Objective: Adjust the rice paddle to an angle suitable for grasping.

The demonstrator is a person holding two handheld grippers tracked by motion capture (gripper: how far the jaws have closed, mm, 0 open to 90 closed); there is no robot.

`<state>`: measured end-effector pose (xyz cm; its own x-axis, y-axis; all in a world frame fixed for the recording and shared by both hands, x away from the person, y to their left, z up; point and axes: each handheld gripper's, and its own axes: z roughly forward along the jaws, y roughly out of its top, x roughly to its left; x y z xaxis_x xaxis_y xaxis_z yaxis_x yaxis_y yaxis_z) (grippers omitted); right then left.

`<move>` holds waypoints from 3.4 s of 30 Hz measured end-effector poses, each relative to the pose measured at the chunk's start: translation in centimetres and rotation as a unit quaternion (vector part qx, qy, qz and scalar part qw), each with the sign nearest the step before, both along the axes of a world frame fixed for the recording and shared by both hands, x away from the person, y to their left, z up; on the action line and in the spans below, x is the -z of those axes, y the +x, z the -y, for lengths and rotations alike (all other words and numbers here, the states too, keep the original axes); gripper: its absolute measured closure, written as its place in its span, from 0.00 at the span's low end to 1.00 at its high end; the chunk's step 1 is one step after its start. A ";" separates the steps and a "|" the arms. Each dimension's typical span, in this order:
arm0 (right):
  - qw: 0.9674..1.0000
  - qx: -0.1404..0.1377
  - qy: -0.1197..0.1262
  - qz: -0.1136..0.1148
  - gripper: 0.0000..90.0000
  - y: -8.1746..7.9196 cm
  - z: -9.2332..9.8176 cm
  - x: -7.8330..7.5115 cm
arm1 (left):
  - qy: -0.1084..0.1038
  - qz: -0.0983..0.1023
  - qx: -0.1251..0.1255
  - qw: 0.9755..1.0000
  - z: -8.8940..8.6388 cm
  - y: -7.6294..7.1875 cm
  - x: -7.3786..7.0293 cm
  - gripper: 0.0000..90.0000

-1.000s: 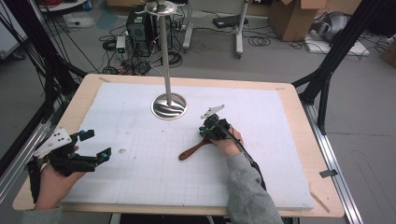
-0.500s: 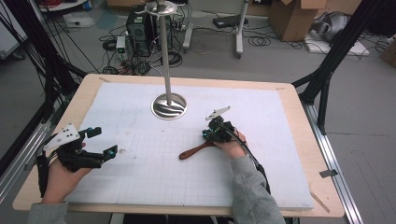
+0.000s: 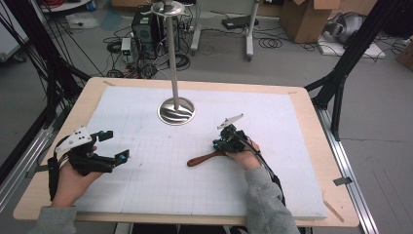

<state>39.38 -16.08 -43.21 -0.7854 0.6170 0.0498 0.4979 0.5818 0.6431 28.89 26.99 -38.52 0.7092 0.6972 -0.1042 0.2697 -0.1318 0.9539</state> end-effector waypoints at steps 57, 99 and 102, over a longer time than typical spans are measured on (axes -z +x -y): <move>0.999 0.035 -0.004 0.033 1.00 0.2 2.7 0.3 | 0.006 -0.009 0.012 1.000 0.9 0.8 0.4 0.02; 1.000 0.023 -0.013 -0.012 1.00 -4.1 5.4 -0.3 | -0.003 -0.002 0.044 0.999 3.4 2.9 0.1 0.02; 1.000 0.017 -0.006 -0.006 0.99 -4.2 5.4 -0.4 | -0.003 -0.001 0.046 0.999 3.5 3.0 0.1 0.02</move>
<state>35.21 -21.45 -42.86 -0.7630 0.6445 0.0506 0.5250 0.5720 0.6302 31.89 23.53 -38.58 0.7698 0.6287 -0.1101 0.2585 -0.1494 0.9544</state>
